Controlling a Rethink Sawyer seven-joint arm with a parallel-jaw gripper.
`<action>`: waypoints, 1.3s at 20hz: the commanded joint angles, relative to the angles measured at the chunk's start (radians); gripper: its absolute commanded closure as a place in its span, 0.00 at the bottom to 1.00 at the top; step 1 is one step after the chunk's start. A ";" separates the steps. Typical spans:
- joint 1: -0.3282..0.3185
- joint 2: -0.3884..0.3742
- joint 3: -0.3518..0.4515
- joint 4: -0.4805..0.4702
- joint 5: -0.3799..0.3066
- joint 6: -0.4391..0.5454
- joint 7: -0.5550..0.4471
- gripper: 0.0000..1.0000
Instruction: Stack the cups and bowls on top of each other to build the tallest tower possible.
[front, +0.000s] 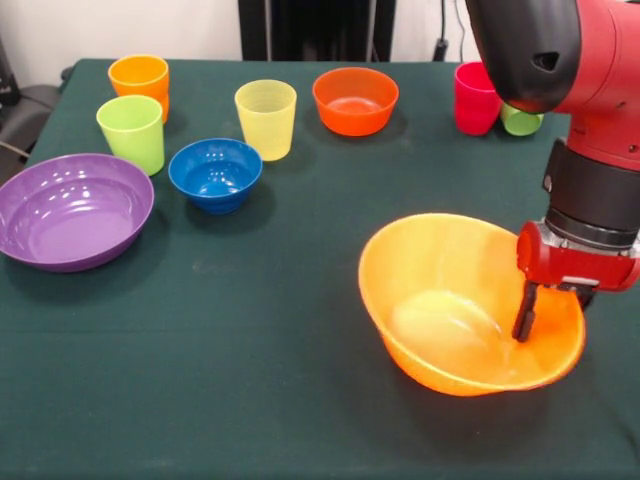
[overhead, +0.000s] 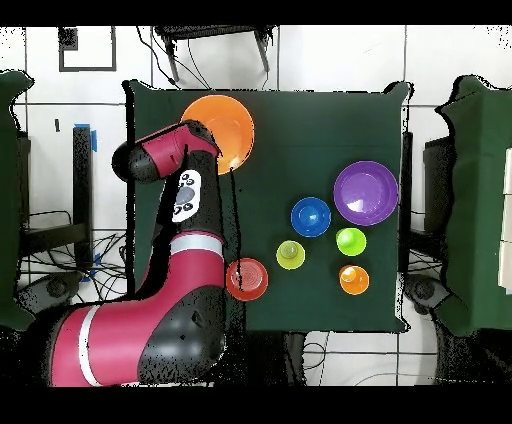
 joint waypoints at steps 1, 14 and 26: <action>-0.035 0.018 0.127 0.073 0.016 0.062 -0.051 1.00; -0.049 -0.012 0.150 0.123 0.102 0.152 -0.021 1.00; -0.024 -0.017 0.113 0.124 0.092 0.131 0.007 0.00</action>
